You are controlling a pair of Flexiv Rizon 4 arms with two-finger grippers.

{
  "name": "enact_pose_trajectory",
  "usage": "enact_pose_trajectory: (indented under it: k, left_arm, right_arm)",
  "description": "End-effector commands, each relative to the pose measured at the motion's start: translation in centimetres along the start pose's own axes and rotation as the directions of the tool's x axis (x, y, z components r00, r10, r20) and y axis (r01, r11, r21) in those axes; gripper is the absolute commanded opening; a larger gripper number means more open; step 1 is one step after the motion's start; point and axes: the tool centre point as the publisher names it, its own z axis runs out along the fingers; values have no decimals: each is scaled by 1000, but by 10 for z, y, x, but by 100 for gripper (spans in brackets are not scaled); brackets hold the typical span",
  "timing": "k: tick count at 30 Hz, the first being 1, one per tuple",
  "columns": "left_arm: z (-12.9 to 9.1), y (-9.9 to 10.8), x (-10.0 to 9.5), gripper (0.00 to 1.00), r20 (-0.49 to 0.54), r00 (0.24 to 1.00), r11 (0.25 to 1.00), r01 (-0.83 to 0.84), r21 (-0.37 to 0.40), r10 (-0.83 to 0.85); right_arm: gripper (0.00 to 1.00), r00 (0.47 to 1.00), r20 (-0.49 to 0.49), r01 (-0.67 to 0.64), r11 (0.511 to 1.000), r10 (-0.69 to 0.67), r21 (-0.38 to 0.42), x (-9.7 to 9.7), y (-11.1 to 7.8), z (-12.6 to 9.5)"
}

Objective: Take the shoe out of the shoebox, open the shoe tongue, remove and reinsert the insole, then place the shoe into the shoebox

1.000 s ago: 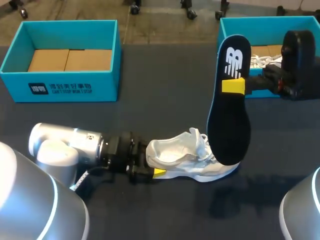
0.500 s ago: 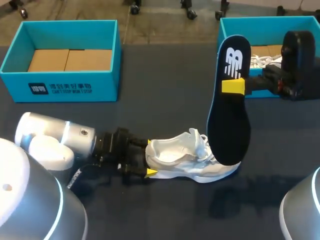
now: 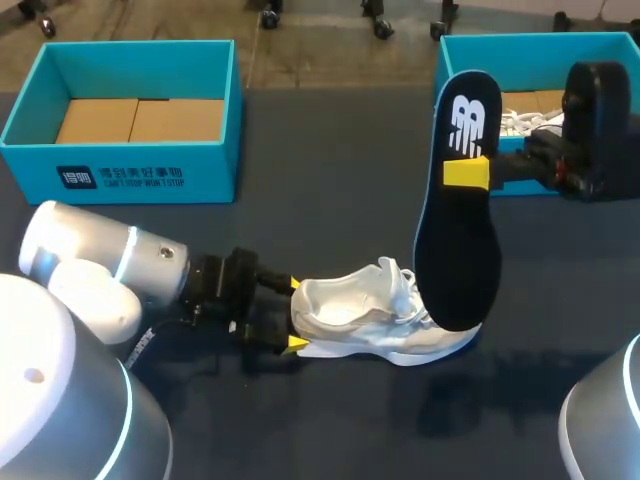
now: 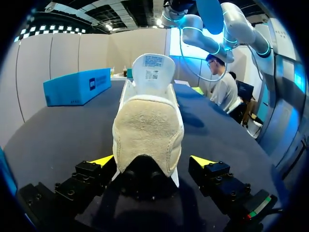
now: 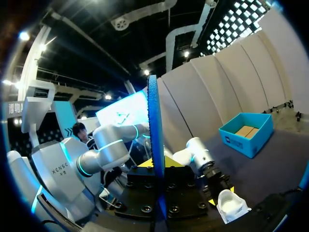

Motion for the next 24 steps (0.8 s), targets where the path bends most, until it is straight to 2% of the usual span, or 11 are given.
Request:
enact_pose_trajectory:
  k: [1, 3, 16, 21, 24]
  left_arm:
    - [-20, -6, 2, 100, -106, 994, 984, -2, -178, -17]
    - [-22, -3, 6, 100, -80, 995, 906, -88, -413, 60]
    - [-22, -3, 6, 100, -80, 995, 906, -88, -413, 60]
    - [-32, -8, -1, 100, 14, 1000, 853, 6, -522, 2]
    - [-41, -16, 1, 100, 68, 997, 813, 23, -582, 21]
  right_arm:
    - [0, 1000, -1, -1, 1000, 1, 2, -1, 1, 2]
    - [0, 1000, -1, -1, 1000, 1, 2, -1, 1, 2]
    - [0, 1000, -1, -1, 1000, 1, 2, -1, 1, 2]
    - [0, 1000, -1, -1, 1000, 1, 2, -1, 1, 2]
    - [0, 1000, -1, -1, 1000, 1, 2, -1, 1, 2]
